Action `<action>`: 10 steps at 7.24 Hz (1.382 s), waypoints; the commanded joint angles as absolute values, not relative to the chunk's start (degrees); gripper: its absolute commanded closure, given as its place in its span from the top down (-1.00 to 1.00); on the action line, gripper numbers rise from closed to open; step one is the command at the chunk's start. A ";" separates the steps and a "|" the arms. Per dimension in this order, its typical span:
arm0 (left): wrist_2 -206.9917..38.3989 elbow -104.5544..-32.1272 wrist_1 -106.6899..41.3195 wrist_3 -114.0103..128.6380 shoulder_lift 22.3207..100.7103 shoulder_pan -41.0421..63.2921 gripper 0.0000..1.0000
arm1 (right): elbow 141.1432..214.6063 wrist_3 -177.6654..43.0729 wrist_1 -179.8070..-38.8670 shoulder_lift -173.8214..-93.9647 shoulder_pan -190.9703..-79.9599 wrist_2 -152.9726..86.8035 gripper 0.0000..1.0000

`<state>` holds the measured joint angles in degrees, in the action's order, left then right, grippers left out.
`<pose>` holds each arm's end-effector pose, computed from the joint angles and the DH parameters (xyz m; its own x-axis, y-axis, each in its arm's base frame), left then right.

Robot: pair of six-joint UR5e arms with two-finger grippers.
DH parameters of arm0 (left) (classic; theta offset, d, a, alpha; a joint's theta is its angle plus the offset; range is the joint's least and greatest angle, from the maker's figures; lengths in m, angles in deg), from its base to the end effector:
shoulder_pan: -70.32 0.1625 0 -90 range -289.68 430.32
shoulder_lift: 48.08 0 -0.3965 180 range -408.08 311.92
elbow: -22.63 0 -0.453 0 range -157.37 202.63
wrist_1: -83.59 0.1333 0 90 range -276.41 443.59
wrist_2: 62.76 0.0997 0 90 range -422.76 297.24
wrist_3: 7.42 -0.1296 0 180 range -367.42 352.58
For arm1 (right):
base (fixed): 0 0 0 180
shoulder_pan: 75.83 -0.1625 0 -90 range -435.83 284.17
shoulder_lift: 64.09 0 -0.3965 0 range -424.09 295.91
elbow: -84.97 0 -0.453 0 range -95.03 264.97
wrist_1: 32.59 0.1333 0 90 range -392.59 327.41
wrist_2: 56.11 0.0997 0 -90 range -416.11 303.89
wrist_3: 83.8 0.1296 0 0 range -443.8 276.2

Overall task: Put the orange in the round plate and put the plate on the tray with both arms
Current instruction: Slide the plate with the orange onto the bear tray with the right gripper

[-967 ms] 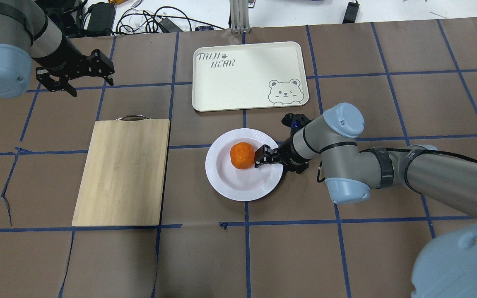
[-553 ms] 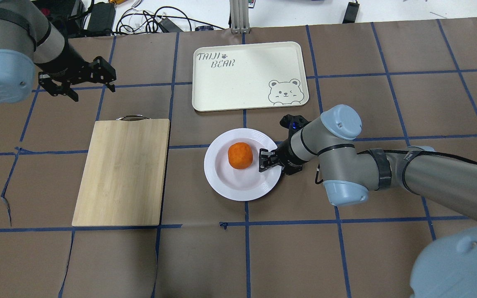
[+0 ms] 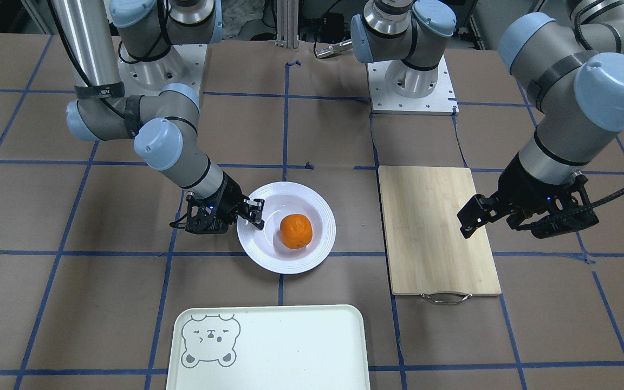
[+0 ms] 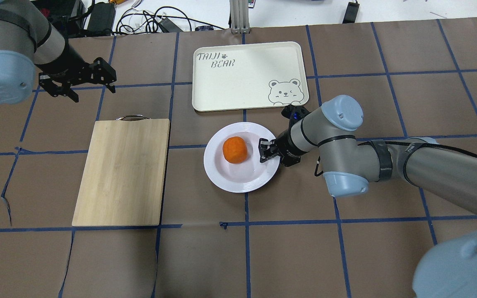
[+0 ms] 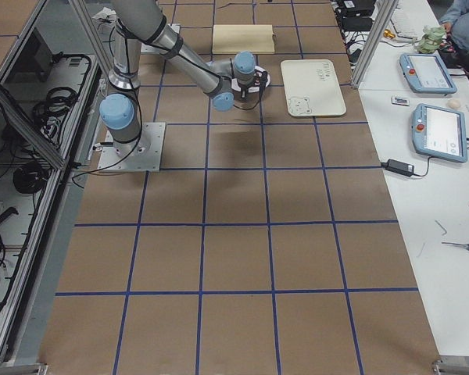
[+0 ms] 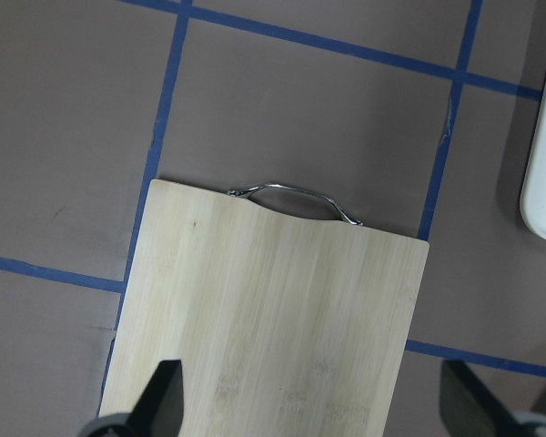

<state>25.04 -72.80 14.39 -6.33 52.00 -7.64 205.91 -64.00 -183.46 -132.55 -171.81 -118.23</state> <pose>-0.0065 -0.6324 0.3120 -0.9739 -0.2235 0.0400 -0.2263 0.9698 -0.0915 0.2488 -0.5137 0.0732 -0.8554 0.1828 -0.4847 0.1984 0.9799 0.0194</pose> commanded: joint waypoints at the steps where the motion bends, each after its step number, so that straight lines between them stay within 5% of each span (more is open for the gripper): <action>1: 24.95 -72.82 14.42 -6.36 51.94 -7.64 1.00 | 203.36 -63.06 -181.66 -132.55 -171.02 -117.11 -0.86; 5: 25.13 -72.73 14.60 -6.36 50.19 -7.37 1.00 | 198.38 -62.88 -181.74 -132.20 -168.74 -113.24 -0.88; 10: 24.60 -72.82 14.25 -13.26 46.67 -9.03 1.00 | 165.88 -56.74 -178.51 -111.41 -168.56 -113.94 -0.88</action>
<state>24.80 -72.64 14.37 -9.33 47.47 -8.15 173.92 -58.43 -180.38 -116.82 -168.62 -113.93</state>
